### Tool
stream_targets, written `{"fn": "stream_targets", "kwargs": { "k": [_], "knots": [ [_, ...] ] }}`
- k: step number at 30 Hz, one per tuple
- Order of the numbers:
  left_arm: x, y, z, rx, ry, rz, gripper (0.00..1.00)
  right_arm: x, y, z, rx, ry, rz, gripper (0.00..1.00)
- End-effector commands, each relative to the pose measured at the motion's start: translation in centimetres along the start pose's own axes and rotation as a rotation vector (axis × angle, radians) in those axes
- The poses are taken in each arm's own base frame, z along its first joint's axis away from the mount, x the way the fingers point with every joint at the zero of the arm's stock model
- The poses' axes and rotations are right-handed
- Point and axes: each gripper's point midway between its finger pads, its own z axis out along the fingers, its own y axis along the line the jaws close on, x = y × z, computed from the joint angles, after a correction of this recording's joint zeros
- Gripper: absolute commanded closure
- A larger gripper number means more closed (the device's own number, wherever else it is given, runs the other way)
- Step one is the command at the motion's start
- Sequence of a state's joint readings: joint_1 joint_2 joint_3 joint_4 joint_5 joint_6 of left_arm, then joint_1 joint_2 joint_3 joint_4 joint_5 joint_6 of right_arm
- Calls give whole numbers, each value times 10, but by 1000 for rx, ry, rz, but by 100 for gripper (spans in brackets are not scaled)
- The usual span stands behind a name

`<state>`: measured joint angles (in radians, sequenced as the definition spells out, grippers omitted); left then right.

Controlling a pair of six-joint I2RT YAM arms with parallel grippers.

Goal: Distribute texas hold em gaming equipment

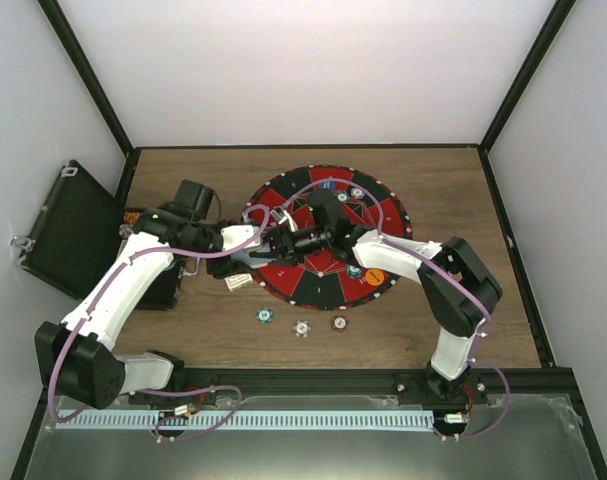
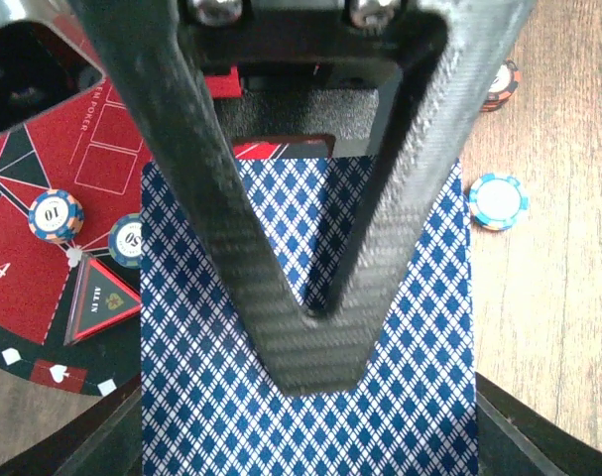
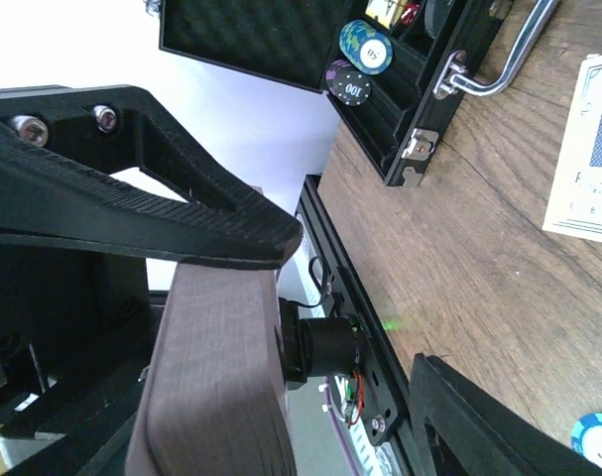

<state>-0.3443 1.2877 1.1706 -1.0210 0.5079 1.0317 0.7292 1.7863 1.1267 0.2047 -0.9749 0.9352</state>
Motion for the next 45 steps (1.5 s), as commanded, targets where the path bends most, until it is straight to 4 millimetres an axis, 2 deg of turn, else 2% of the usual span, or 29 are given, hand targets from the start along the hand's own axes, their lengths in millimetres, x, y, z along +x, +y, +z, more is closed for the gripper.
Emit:
{"fn": "stream_targets", "kwargs": {
  "k": [1,9,16,18,21,27,31,35,42,45],
  "knots": [
    [-14,2,-12,-13,-64,12,96,-3,1,-16,25,-24,-10,41],
    [-8,4,-9,-26,-53,4,96,-7,10,-22,15,-37,-21,45],
    [-1,7,-3,-39,-31,-1,96,-9,15,-27,37,-51,-35,58],
    [-1,6,-3,-38,-34,-3,96,-9,14,-26,43,-50,-28,55],
    [-4,7,-4,-36,-47,-5,96,-11,19,-17,28,-39,-40,44],
    [-4,8,-3,-29,-40,-13,96,-13,26,5,-7,-3,-44,41],
    [-2,8,-2,-28,-36,-16,96,-13,19,15,-2,13,-30,41],
    [-2,7,-3,-32,-34,-13,96,-14,6,14,27,8,-4,43],
    [-3,7,-5,-36,-36,-11,96,-16,-20,-10,80,-46,44,45],
    [-3,8,-6,-39,-37,-11,96,-15,-24,-19,90,-62,51,46]
  ]
}}
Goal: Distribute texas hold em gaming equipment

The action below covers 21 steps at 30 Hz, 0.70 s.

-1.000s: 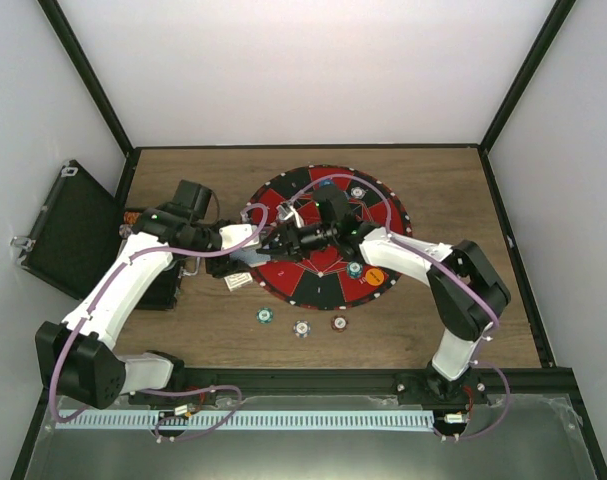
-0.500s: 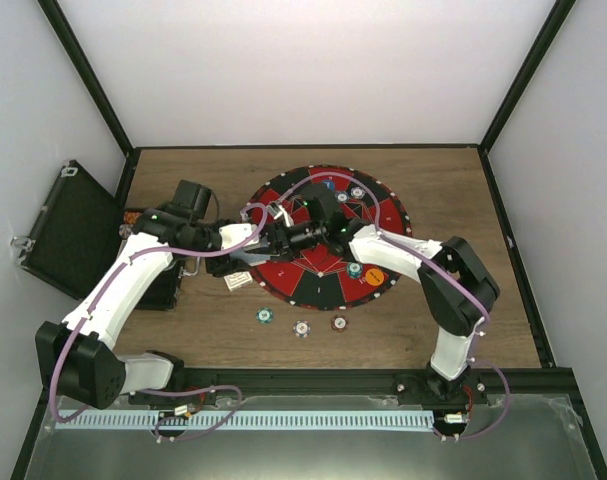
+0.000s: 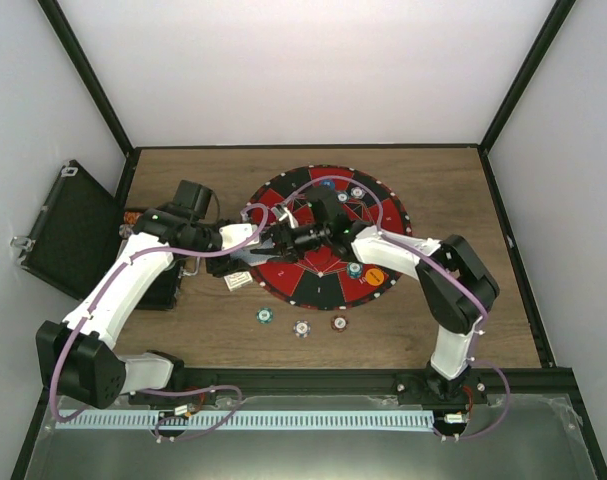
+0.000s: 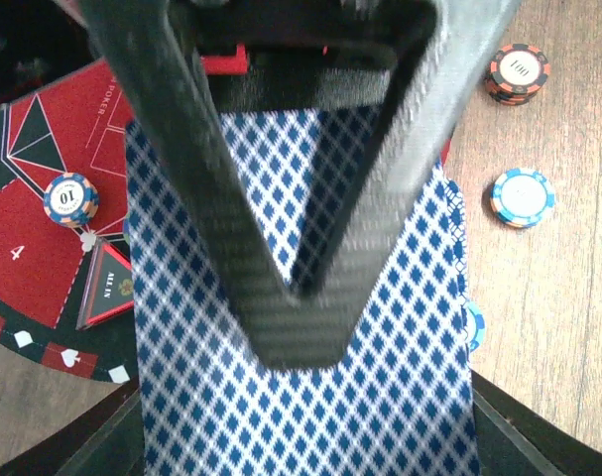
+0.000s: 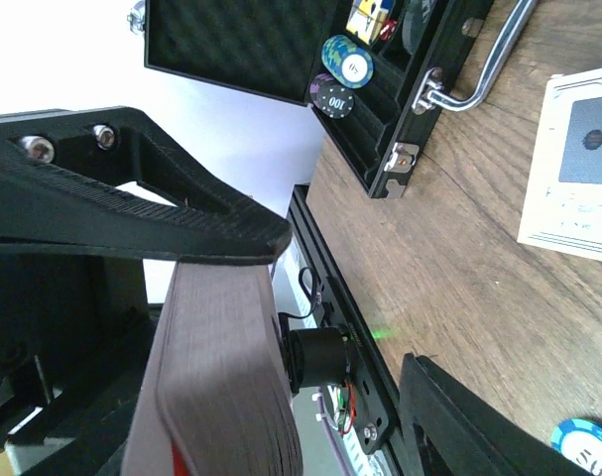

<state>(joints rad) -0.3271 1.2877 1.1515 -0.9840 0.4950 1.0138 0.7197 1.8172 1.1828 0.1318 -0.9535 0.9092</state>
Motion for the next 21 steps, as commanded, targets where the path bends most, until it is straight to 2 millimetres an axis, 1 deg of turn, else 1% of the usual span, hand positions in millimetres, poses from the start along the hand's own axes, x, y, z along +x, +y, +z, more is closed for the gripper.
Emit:
{"fn": "stream_targets", "kwargs": {
  "k": [1,7,11,13,16,19,21],
  "knots": [
    [-8,0,-7,-6,-41,11,96,-5,-17,-21,54,-54,35,46],
    [-7,2,-5,-6,-40,2,96,-8,8,-27,10,-64,-12,45],
    [-5,3,-4,-9,-32,-3,96,-8,20,-30,-3,-64,-32,43],
    [-4,4,-3,-10,-26,-2,96,-7,21,-32,6,-68,-39,43],
    [-3,4,-2,-7,-23,-4,96,-8,16,-35,48,-81,-42,44],
    [-3,4,-2,-7,-25,-6,96,-8,12,-35,60,-81,-32,49],
    [-2,4,-2,-6,-21,-8,96,-10,14,-36,61,-87,-34,55]
  ]
}}
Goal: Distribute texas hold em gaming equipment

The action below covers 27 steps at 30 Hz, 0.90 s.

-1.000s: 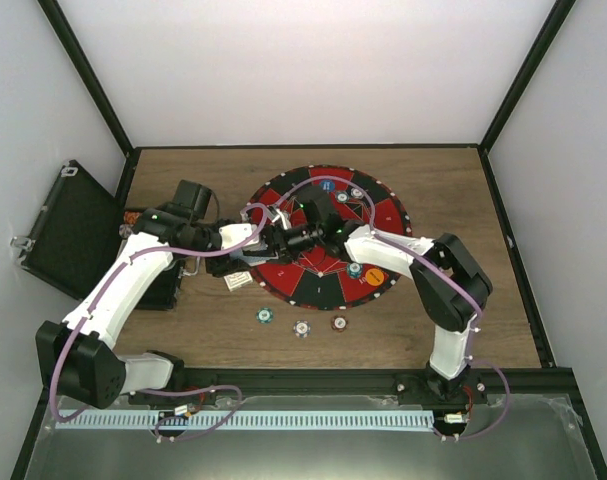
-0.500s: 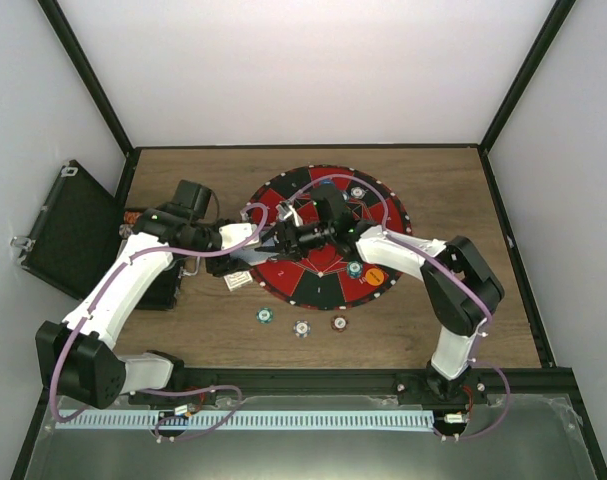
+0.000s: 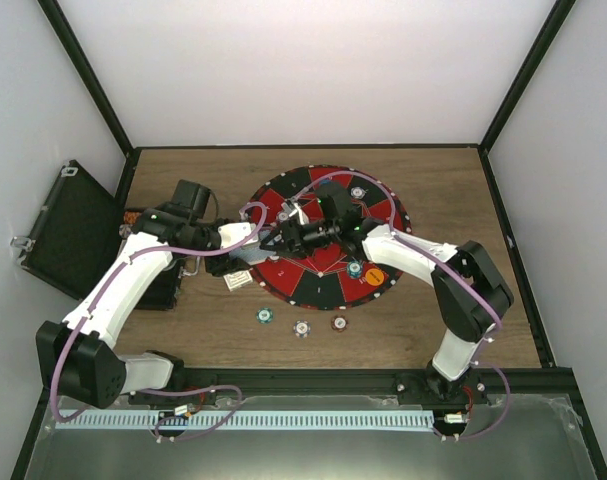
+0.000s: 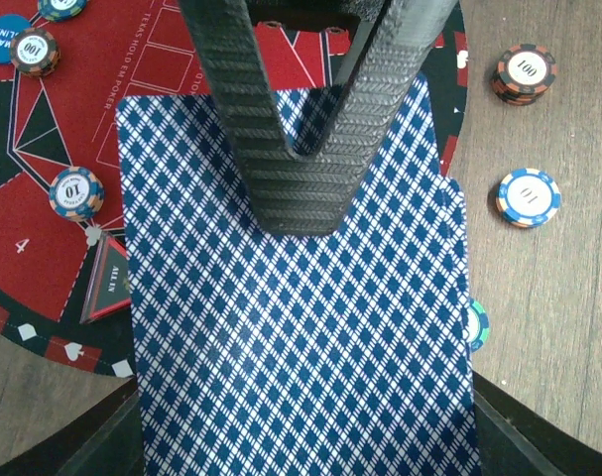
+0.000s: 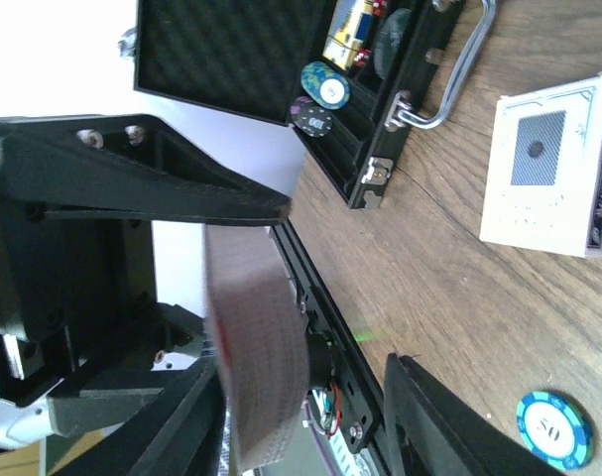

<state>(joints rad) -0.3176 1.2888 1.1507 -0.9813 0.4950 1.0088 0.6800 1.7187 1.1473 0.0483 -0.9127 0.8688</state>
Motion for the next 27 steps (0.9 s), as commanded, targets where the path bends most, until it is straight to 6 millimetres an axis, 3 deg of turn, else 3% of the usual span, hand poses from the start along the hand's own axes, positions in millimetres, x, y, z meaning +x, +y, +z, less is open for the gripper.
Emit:
{"fn": "stream_targets", "kwargs": {
  "k": [1,11,20,27],
  "knots": [
    [-4,2,-2,-2,-20,5,96,-8,9,-8,16,-29,-26,59],
    [3,3,3,6,1,-8,96,-10,20,-16,32,-43,-52,83],
    [5,3,4,5,7,-13,96,-9,22,-19,45,-48,-56,98],
    [13,3,7,5,27,-18,96,-10,22,-24,58,-55,-54,99]
  ]
}}
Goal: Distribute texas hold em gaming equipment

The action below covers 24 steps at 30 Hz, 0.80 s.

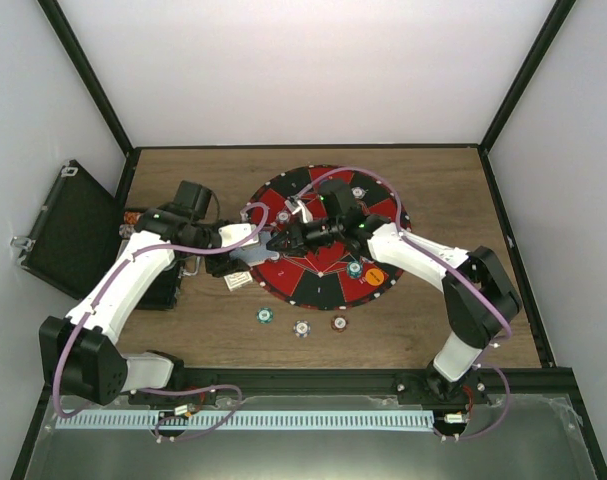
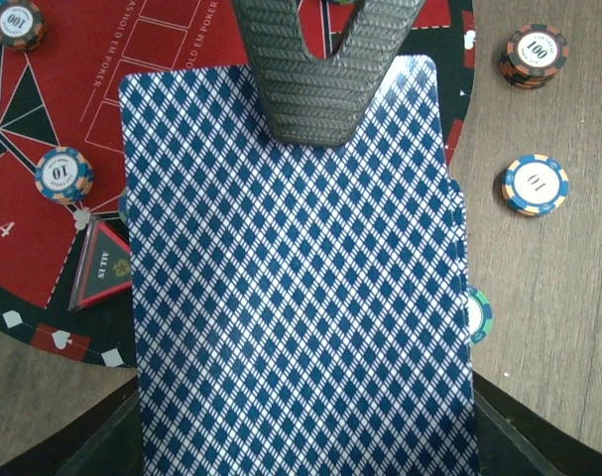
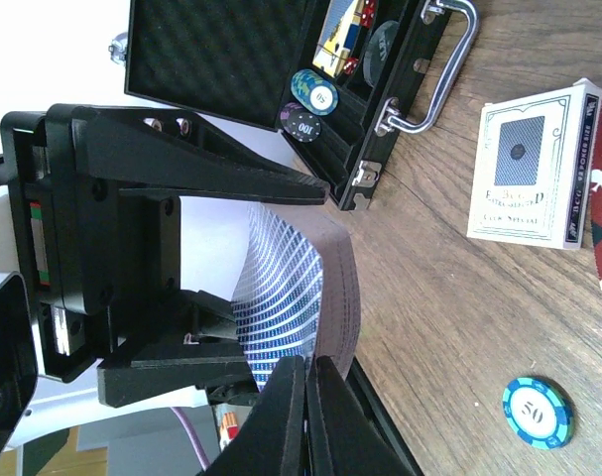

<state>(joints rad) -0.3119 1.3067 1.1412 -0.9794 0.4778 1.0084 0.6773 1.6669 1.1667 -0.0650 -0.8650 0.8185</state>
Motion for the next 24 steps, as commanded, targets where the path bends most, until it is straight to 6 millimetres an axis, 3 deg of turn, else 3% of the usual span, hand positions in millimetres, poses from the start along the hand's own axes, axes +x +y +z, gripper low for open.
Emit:
{"fn": "stream_targets", "kwargs": {
  "k": [1,11,17,20,24],
  "knots": [
    [5,2,2,-1,1,-3,96,-11,15,-14,7,-37,-37,99],
    [19,7,4,0,23,-34,96,-21,3,-40,5,-72,-5,99],
    [27,8,0,-2,28,-57,96,-39,-16,-53,16,-99,12,99],
    [32,6,-4,-6,32,-65,96,-53,-26,-48,29,-100,6,99],
    [29,1,-12,3,12,-77,96,-77,-48,-27,45,-78,23,99]
  ]
}}
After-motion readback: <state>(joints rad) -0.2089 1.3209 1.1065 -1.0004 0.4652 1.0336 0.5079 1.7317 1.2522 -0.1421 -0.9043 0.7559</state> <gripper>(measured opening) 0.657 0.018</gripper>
